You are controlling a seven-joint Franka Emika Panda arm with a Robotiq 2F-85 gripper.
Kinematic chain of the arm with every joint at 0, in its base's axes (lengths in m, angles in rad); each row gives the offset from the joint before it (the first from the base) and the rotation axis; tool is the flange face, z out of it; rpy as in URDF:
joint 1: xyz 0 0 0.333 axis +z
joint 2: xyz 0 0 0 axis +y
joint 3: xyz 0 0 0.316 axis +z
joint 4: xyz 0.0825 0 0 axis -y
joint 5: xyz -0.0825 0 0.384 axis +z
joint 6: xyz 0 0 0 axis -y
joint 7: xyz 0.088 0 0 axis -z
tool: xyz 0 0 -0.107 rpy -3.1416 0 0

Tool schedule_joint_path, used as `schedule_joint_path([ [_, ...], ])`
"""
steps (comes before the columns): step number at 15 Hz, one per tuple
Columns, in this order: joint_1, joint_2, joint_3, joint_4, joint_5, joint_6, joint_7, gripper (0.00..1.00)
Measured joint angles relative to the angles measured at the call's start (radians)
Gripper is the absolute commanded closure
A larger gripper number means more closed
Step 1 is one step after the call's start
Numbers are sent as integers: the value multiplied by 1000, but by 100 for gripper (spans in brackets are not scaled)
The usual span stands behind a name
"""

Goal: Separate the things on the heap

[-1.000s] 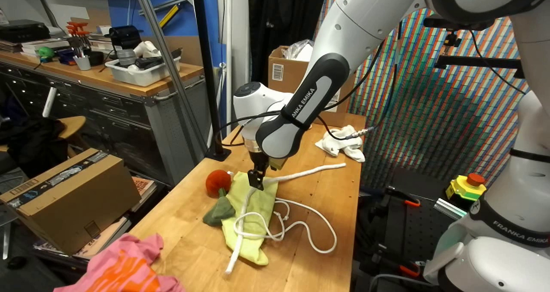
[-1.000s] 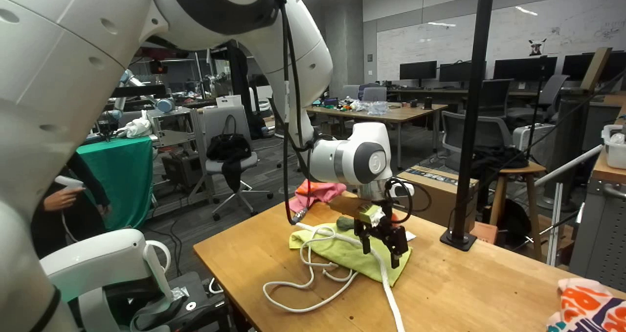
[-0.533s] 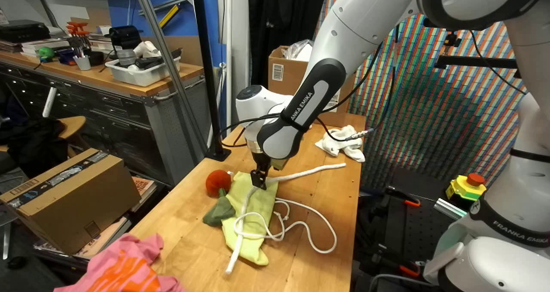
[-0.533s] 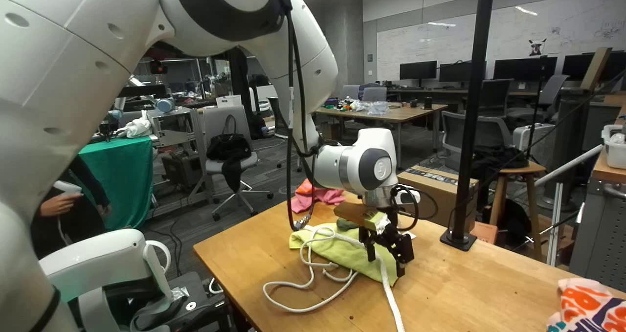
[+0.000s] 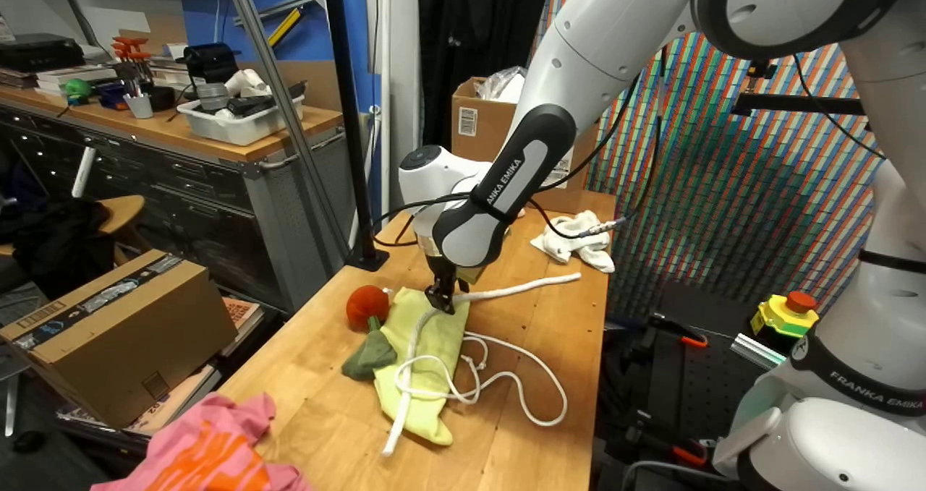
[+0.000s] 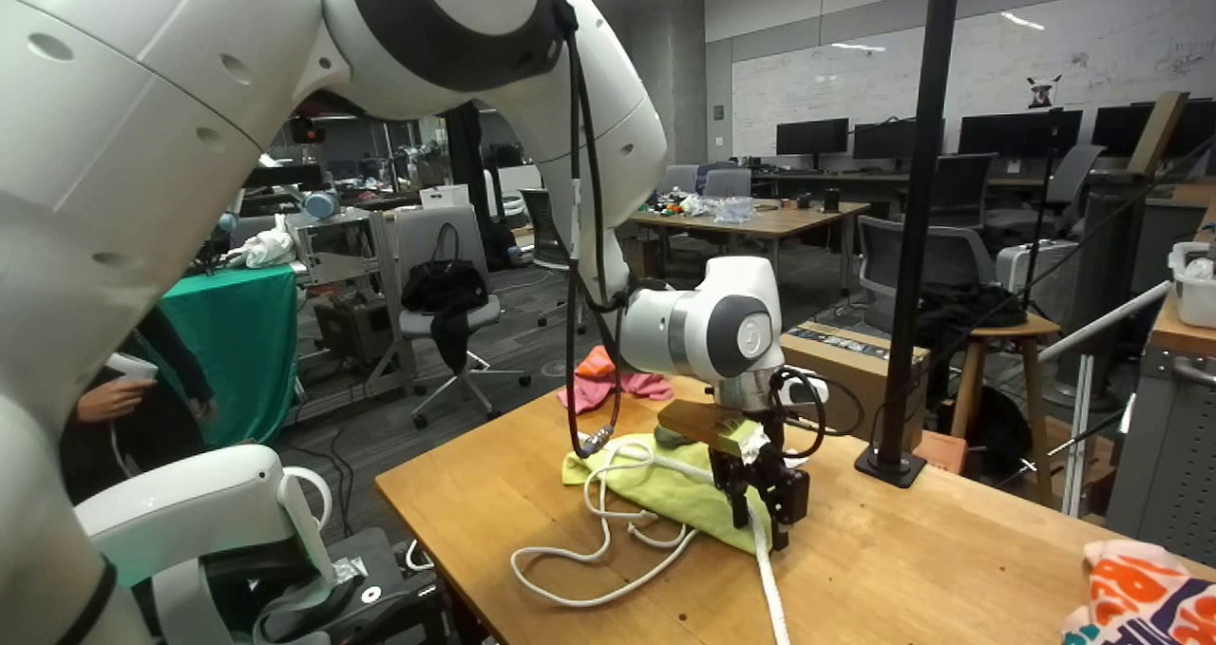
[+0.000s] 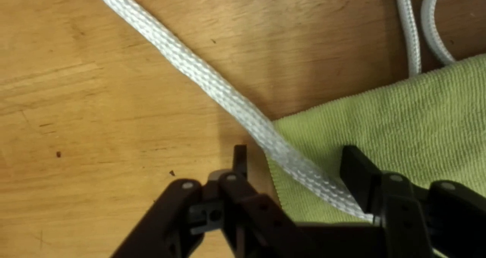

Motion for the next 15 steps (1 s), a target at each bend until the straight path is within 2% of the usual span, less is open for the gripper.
schedule_joint_path([
  [3, 0, 0, 0, 5, 0, -4, 0, 88],
  [5, 0, 0, 0, 7, 0, -5, 0, 97],
  [8, 0, 0, -5, 10, -1, -6, 0, 93],
  [15, 3, -6, -40, 41, -35, -8, 9, 93],
])
